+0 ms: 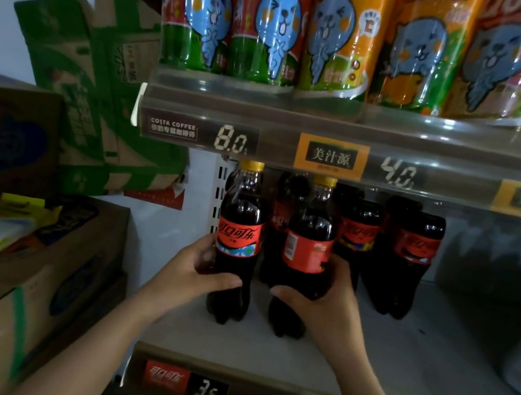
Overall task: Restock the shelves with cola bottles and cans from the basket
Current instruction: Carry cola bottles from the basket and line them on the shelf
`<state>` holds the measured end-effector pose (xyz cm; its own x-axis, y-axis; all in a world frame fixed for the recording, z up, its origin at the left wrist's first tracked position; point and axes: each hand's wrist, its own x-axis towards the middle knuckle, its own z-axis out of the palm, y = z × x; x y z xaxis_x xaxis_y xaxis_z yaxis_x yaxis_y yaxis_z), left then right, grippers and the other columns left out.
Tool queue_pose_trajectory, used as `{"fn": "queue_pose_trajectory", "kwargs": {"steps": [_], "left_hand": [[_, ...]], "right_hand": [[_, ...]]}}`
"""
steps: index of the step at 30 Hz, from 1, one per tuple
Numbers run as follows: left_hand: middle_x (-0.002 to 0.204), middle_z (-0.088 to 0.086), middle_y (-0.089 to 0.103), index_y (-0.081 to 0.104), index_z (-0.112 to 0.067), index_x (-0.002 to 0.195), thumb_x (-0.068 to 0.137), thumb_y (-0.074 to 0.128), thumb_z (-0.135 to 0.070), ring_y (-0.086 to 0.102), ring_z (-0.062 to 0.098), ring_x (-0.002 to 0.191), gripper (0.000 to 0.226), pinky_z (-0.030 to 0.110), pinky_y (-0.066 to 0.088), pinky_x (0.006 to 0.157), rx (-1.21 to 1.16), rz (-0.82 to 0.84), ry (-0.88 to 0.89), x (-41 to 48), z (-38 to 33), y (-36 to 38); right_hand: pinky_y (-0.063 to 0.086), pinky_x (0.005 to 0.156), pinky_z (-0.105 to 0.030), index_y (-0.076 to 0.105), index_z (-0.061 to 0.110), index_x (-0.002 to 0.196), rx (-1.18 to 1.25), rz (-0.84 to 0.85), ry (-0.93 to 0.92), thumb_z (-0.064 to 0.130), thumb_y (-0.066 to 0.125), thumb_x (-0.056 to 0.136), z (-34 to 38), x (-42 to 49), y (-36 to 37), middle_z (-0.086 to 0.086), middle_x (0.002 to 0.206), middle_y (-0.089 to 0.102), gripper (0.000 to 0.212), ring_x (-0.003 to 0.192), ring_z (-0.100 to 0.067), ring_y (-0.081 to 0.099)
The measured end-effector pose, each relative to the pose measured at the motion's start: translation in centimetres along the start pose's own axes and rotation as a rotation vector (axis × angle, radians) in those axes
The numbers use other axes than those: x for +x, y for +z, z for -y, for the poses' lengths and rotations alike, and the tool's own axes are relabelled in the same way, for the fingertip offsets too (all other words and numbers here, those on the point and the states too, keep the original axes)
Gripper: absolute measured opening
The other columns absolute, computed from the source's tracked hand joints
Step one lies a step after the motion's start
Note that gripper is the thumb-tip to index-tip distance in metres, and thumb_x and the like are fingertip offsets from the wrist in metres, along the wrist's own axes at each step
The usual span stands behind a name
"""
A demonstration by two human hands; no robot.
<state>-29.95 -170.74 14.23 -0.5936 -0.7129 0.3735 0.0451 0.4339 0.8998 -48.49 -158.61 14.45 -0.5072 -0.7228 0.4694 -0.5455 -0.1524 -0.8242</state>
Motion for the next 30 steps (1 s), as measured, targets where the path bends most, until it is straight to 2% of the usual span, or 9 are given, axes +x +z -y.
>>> {"fn": "queue_pose_trajectory", "kwargs": {"steps": [3, 6, 9, 13, 15, 17, 21, 26, 30], "left_hand": [[0.111, -0.025, 0.068, 0.053, -0.034, 0.120, 0.072, 0.076, -0.013, 0.060, -0.006, 0.109, 0.057, 0.009, 0.047, 0.085, 0.015, -0.024, -0.011, -0.1, 0.2, 0.1], [0.112, -0.023, 0.068, 0.054, -0.034, 0.120, 0.070, 0.080, -0.018, 0.061, -0.004, 0.109, 0.058, 0.014, 0.045, 0.088, 0.032, -0.027, -0.008, -0.1, 0.5, 0.0], [0.114, -0.025, 0.067, 0.055, -0.036, 0.121, 0.060, 0.084, -0.033, 0.058, -0.007, 0.111, 0.067, 0.015, 0.042, 0.090, 0.031, -0.041, -0.012, 0.1, 0.7, 0.1], [0.116, -0.026, 0.066, 0.054, -0.038, 0.123, 0.054, 0.081, -0.044, 0.057, -0.005, 0.114, 0.074, 0.019, 0.042, 0.095, 0.040, -0.040, -0.012, 0.2, 1.0, -0.1], [0.114, -0.027, 0.066, 0.052, -0.039, 0.123, 0.059, 0.088, -0.038, 0.056, -0.008, 0.113, 0.073, 0.017, 0.043, 0.093, 0.061, -0.038, -0.010, 0.3, 1.1, -0.3], [0.109, -0.024, 0.069, 0.052, -0.034, 0.121, 0.064, 0.082, -0.024, 0.059, -0.008, 0.108, 0.066, 0.016, 0.047, 0.086, 0.047, -0.047, -0.011, 0.5, 1.3, -0.4], [0.108, -0.011, 0.072, 0.055, -0.016, 0.122, 0.073, 0.076, -0.005, 0.064, 0.002, 0.106, 0.054, 0.016, 0.052, 0.083, 0.018, -0.066, -0.007, 1.1, 1.7, -1.0], [0.109, -0.021, 0.070, 0.059, -0.027, 0.117, 0.070, 0.075, -0.021, 0.063, -0.001, 0.107, 0.051, 0.013, 0.050, 0.084, 0.018, -0.056, 0.017, 0.8, 1.7, -1.2], [0.113, -0.018, 0.070, 0.059, -0.029, 0.119, 0.071, 0.079, -0.025, 0.063, 0.002, 0.111, 0.052, 0.021, 0.047, 0.093, 0.015, -0.037, 0.017, 0.8, 1.9, -1.5]], "right_hand": [[0.043, 0.081, -0.018, 0.040, 0.030, 0.126, -0.022, 0.085, -0.004, 0.032, 0.088, 0.063, -0.4, 0.2, -0.2, 0.017, 0.113, 0.057, 0.079, 0.102, 0.000, 0.054], [0.047, 0.088, -0.014, 0.040, 0.036, 0.129, 0.038, 0.282, 0.031, 0.018, 0.079, 0.076, -1.3, 0.3, -1.3, 0.021, 0.117, 0.059, 0.067, 0.113, 0.003, 0.055], [0.049, 0.092, -0.022, 0.047, 0.031, 0.126, -0.029, 0.220, 0.022, 0.016, 0.081, 0.074, -2.1, 0.4, -1.2, 0.016, 0.113, 0.064, 0.064, 0.110, -0.002, 0.059], [0.041, 0.068, -0.004, 0.050, 0.028, 0.114, -0.116, 0.095, -0.012, 0.027, 0.087, 0.066, -1.7, 0.2, 0.1, 0.022, 0.098, 0.059, 0.061, 0.091, 0.002, 0.055], [0.038, 0.066, -0.007, 0.052, 0.026, 0.116, -0.147, 0.073, -0.040, 0.029, 0.086, 0.067, -1.5, 0.1, 0.5, 0.020, 0.097, 0.056, 0.060, 0.092, -0.001, 0.053], [0.038, 0.069, -0.013, 0.052, 0.023, 0.122, -0.142, 0.067, -0.032, 0.029, 0.085, 0.068, -1.5, 0.2, 0.6, 0.017, 0.102, 0.056, 0.064, 0.097, -0.002, 0.051], [0.045, 0.087, -0.026, 0.047, 0.020, 0.133, -0.125, 0.087, 0.051, 0.032, 0.085, 0.068, -1.7, 0.6, 0.8, 0.006, 0.121, 0.062, 0.076, 0.114, -0.013, 0.056], [0.048, 0.092, -0.030, 0.051, 0.026, 0.126, -0.060, 0.110, 0.107, 0.034, 0.086, 0.065, -2.0, 0.6, 0.6, 0.011, 0.113, 0.063, 0.071, 0.112, -0.011, 0.059], [0.049, 0.089, -0.028, 0.053, 0.026, 0.125, -0.082, 0.105, 0.087, 0.035, 0.086, 0.065, -2.0, 0.6, 0.9, 0.011, 0.112, 0.064, 0.070, 0.109, -0.010, 0.060]]}}
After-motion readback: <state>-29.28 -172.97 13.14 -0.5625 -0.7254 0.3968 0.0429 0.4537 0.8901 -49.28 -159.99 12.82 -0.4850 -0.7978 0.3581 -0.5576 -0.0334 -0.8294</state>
